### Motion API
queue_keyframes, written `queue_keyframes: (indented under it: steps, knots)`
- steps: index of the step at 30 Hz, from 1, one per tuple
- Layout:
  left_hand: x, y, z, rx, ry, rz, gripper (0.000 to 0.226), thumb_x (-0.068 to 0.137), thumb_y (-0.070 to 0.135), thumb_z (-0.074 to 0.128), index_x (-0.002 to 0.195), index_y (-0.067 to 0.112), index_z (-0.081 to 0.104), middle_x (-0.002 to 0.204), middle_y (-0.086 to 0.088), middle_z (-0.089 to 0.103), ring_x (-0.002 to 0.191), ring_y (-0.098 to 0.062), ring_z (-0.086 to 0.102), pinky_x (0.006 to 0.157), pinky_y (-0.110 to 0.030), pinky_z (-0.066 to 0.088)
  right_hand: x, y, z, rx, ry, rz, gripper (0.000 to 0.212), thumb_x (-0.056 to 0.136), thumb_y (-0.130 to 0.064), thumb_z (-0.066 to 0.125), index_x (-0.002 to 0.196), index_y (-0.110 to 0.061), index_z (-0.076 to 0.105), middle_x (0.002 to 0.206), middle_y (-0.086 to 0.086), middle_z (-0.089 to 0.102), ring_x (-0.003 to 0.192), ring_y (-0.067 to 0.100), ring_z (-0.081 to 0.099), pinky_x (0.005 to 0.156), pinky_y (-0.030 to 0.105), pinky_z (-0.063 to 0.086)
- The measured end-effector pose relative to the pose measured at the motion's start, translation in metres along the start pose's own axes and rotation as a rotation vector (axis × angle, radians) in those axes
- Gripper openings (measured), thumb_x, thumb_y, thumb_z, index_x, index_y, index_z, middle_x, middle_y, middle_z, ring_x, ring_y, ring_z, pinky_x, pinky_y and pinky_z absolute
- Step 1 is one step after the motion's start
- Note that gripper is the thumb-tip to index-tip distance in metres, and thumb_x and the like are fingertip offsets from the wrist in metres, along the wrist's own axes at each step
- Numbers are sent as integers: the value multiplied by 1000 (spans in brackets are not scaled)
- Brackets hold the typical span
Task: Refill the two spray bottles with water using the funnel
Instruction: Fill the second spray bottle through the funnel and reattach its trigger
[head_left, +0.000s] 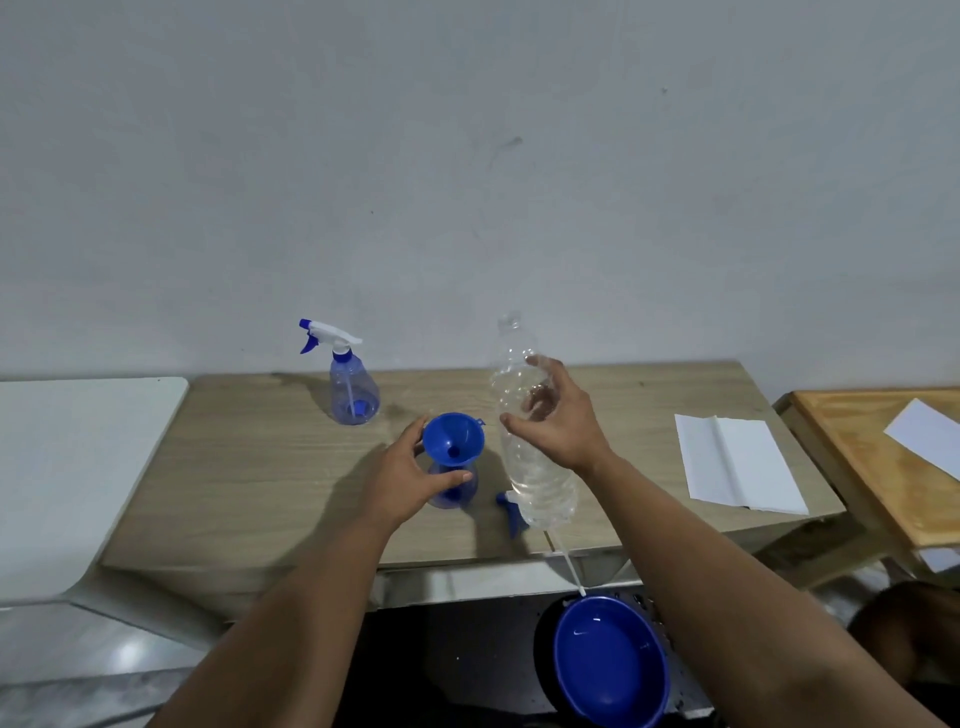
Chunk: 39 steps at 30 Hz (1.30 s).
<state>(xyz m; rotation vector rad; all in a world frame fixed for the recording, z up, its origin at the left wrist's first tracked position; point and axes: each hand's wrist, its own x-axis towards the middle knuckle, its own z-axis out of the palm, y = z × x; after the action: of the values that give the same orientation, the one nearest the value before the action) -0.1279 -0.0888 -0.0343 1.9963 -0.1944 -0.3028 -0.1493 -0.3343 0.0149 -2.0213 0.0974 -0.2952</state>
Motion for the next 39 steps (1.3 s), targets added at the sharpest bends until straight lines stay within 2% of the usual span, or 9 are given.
queue_keyframes:
  steps: [4,8,14,18,23,26,30,35,39]
  knots:
    - [-2,4,0,4,19,-15,105,61,44,93,150,33,37,134,19,56,119,2,49,100,-26,42,-11,2,-5,-184,-178,47,83,68,-49,90,141,-42,51,90,-3,69,76,10,68,82,37,60]
    - [-2,5,2,4,19,-15,101,62,43,93,148,32,41,130,20,58,117,1,52,96,-24,42,-21,6,-9,-301,-344,97,102,71,-50,92,157,-39,37,95,-2,72,83,11,71,85,35,59]
    - [0,3,4,-7,41,-8,85,59,42,92,134,40,52,120,24,65,116,-1,59,97,-29,50,-26,2,-14,-447,-483,139,105,76,-44,86,162,-42,26,97,5,77,89,16,72,90,33,57]
    - [-4,8,2,4,43,21,65,65,32,91,110,60,53,108,32,65,104,12,57,87,-21,48,-25,-1,-16,-539,-548,193,103,77,-47,85,162,-35,28,101,7,76,96,23,70,92,35,54]
    - [-4,10,1,-28,46,26,62,67,29,90,117,47,60,105,31,67,102,13,59,86,-20,48,-21,-8,-17,-585,-598,224,97,81,-44,81,162,-32,28,96,5,77,89,18,66,81,29,47]
    - [-5,12,1,-24,52,20,59,66,26,90,109,53,59,102,32,67,98,19,57,83,-18,46,-20,-11,-17,-612,-622,245,96,81,-44,80,161,-33,28,92,3,75,84,15,65,79,29,47]
    - [-7,17,0,-10,57,8,60,66,27,91,102,58,54,102,31,65,93,22,55,79,-14,44,-18,-15,-19,-627,-650,260,96,81,-43,79,161,-31,29,90,-5,68,93,22,66,86,33,52]
    - [-8,19,1,-23,52,9,61,66,26,91,100,59,52,101,31,64,91,24,54,77,-12,43,-15,-20,-22,-662,-662,263,99,81,-44,81,163,-28,27,100,0,67,105,26,66,95,37,53]
    - [-6,16,2,-42,53,16,61,65,26,91,103,57,54,104,28,66,96,16,57,81,-17,46,-15,-24,-22,-697,-662,253,100,80,-45,81,162,-27,27,107,2,66,110,28,64,96,38,53]
